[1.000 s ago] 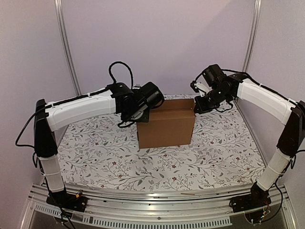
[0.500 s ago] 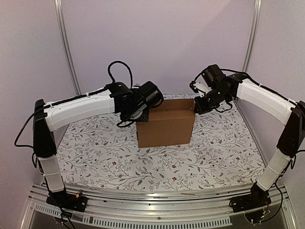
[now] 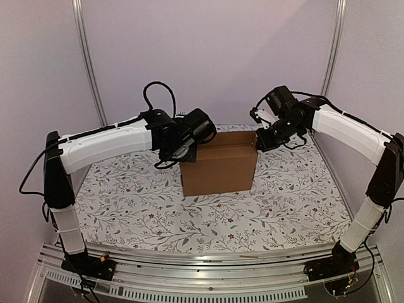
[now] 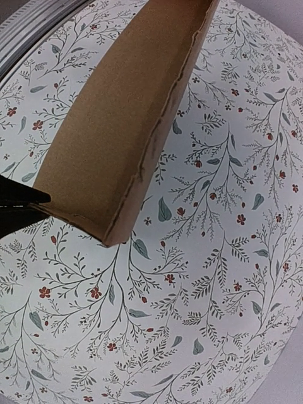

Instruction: Fold the paper box

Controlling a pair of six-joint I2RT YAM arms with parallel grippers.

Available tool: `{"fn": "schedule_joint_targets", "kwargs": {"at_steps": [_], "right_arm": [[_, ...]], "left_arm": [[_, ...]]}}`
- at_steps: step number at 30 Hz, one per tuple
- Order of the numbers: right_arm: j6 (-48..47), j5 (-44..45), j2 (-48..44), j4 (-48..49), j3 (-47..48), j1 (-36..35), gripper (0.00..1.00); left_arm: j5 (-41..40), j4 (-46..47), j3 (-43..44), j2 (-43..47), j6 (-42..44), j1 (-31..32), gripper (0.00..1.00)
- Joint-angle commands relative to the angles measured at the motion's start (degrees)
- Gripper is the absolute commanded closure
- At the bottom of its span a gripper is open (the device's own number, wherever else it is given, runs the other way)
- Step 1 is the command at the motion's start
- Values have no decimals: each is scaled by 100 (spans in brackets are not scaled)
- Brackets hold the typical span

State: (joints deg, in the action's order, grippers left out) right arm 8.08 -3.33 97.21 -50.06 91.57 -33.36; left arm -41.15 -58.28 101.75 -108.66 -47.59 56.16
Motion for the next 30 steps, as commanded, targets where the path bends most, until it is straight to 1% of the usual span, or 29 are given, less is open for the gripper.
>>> {"fn": "schedule_joint_targets", "kwargs": {"at_steps": [1, 20, 30], "right_arm": [[-43, -144, 192, -28, 19, -158, 100], [-321, 112, 166, -204, 108, -178, 100], [-395, 41, 149, -259, 95, -174, 100]], "left_arm": [[168, 83, -83, 138, 152, -52, 100], [194, 80, -156, 222, 218, -70, 100], [237, 82, -113, 153, 225, -70, 100]]}}
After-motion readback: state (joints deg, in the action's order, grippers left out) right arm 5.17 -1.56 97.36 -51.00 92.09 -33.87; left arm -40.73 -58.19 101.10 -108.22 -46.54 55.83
